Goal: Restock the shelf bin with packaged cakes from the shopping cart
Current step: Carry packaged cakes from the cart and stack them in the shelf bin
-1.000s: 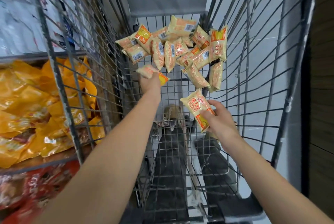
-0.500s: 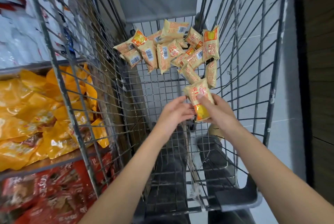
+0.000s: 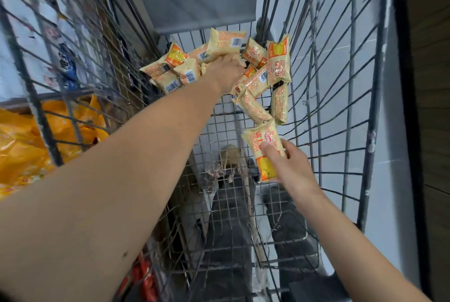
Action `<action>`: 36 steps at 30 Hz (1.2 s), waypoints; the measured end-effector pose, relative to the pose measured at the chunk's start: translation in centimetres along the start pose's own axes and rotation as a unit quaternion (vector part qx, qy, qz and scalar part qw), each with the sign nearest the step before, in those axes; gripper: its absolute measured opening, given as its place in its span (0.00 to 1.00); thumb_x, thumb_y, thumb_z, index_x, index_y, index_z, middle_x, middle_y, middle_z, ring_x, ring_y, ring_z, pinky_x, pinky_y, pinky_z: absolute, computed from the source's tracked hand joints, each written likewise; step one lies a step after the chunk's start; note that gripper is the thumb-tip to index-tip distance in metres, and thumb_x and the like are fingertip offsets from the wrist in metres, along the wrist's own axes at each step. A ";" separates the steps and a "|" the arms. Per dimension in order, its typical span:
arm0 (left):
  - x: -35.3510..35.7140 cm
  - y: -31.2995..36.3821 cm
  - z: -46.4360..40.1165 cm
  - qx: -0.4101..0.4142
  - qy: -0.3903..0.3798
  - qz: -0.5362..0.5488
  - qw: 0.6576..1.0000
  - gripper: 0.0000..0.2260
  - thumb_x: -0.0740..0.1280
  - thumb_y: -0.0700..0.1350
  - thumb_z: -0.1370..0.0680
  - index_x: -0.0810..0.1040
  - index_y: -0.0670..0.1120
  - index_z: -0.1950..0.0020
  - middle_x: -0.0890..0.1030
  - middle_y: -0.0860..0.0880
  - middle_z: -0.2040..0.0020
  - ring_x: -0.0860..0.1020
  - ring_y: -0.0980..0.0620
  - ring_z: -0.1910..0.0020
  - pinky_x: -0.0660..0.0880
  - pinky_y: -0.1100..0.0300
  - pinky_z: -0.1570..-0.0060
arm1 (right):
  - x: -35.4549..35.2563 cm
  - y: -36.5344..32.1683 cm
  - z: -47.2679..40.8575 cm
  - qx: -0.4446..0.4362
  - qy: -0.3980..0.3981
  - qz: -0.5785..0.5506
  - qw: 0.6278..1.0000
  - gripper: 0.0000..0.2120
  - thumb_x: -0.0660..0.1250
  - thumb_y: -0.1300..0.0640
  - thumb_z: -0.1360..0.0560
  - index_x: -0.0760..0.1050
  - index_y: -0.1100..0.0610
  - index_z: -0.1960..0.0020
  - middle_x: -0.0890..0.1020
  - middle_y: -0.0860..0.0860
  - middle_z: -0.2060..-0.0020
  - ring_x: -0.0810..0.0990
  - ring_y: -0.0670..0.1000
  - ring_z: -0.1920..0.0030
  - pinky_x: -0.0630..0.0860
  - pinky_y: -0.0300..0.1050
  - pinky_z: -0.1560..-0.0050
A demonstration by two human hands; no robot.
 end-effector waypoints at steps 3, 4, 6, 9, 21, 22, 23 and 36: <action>0.3 0.0 -0.7 -0.010 -0.019 -0.079 0.997 0.25 0.65 0.33 0.28 0.67 0.41 0.31 0.66 0.40 0.31 0.63 0.40 0.32 0.64 0.45 0.33 | 0.3 0.1 0.0 0.003 -0.013 0.007 1.000 0.10 0.64 0.44 0.24 0.71 0.43 0.45 0.80 0.40 0.57 0.80 0.40 0.59 0.71 0.35 0.66; 0.2 0.0 -0.7 -0.021 -0.025 -0.103 0.994 0.25 0.66 0.34 0.28 0.67 0.41 0.31 0.66 0.39 0.32 0.63 0.40 0.32 0.64 0.46 0.33 | 0.4 0.0 0.0 0.004 -0.018 0.004 1.000 0.10 0.64 0.44 0.24 0.71 0.43 0.45 0.80 0.40 0.57 0.80 0.40 0.59 0.71 0.35 0.66; 0.1 -0.1 -0.9 -0.054 -0.032 -0.131 0.989 0.23 0.67 0.35 0.28 0.69 0.40 0.33 0.68 0.39 0.34 0.64 0.41 0.34 0.65 0.48 0.34 | 0.3 0.0 0.1 0.003 -0.022 -0.004 1.000 0.10 0.65 0.44 0.24 0.70 0.43 0.45 0.80 0.39 0.58 0.80 0.37 0.63 0.71 0.32 0.68; -0.1 -0.9 -0.1 -0.083 -0.024 -0.187 0.979 0.18 0.68 0.37 0.28 0.75 0.39 0.39 0.70 0.40 0.36 0.66 0.42 0.36 0.65 0.49 0.34 | 0.2 -0.3 0.3 -0.001 -0.027 -0.021 0.999 0.08 0.65 0.44 0.25 0.70 0.42 0.47 0.80 0.38 0.60 0.79 0.34 0.67 0.70 0.28 0.73; -1.9 -0.6 18.4 -0.341 0.303 0.384 0.803 0.14 0.65 0.50 0.23 0.70 0.45 0.42 0.74 0.53 0.59 0.75 0.50 0.58 0.64 0.57 0.63 | 0.8 -2.0 6.3 -0.070 -0.089 -0.045 0.993 0.09 0.65 0.47 0.24 0.72 0.46 0.45 0.81 0.43 0.56 0.81 0.38 0.64 0.76 0.33 0.68; -2.1 0.6 21.2 -0.356 0.336 0.422 0.763 0.13 0.65 0.52 0.24 0.71 0.47 0.43 0.74 0.56 0.59 0.74 0.53 0.59 0.65 0.57 0.64 | 0.8 -2.2 7.3 -0.084 -0.102 -0.039 0.990 0.07 0.65 0.47 0.24 0.72 0.45 0.47 0.82 0.43 0.57 0.81 0.38 0.65 0.76 0.32 0.69; -2.5 2.0 24.1 -0.365 0.364 0.446 0.732 0.12 0.65 0.54 0.24 0.72 0.50 0.45 0.74 0.59 0.60 0.74 0.56 0.61 0.66 0.57 0.65 | 0.7 -2.3 8.3 -0.099 -0.119 -0.032 0.987 0.05 0.65 0.47 0.24 0.72 0.44 0.49 0.82 0.43 0.57 0.81 0.38 0.65 0.75 0.32 0.70; 1.5 27.5 55.5 -0.528 0.456 0.677 0.234 0.09 0.68 0.45 0.23 0.78 0.40 0.49 0.82 0.45 0.55 0.80 0.54 0.59 0.77 0.62 0.58 | -5.1 2.6 24.8 -0.241 -0.315 0.154 0.905 0.05 0.66 0.47 0.24 0.77 0.43 0.49 0.84 0.37 0.60 0.82 0.39 0.62 0.75 0.32 0.66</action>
Point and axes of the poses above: each hand's wrist, its own z-axis away from the middle knuckle, its own x-axis out of the palm, y = z × x, the point moved 6 cm from there along -z, towards the middle knuckle
